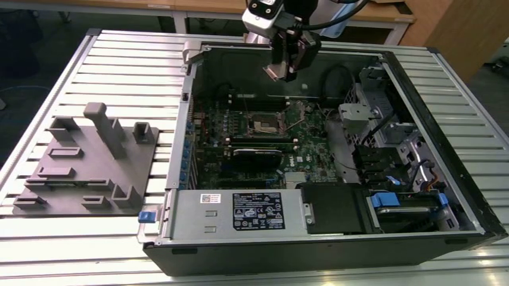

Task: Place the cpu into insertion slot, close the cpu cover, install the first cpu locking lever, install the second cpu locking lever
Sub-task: 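Place the cpu into insertion slot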

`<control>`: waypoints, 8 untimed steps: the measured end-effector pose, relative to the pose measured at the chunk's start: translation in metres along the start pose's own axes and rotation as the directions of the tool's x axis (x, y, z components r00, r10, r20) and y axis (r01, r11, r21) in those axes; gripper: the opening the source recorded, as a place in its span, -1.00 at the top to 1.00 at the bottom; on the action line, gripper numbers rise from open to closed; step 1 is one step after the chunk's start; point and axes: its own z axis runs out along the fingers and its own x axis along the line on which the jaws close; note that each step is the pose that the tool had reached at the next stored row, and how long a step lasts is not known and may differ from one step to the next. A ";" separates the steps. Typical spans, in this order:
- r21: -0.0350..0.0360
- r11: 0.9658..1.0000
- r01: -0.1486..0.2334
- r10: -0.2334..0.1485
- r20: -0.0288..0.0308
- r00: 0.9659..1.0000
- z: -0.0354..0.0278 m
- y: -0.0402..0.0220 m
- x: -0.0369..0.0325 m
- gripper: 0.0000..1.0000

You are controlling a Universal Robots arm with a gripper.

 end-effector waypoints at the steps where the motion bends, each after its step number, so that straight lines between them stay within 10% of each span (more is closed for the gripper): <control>1: 0.000 1.000 -0.005 0.005 0.000 1.000 0.0000 0.0000 0.0000 -0.07; 8: 0.000 1.000 -0.014 0.014 0.001 1.000 0.0001 0.0000 0.0000 -0.07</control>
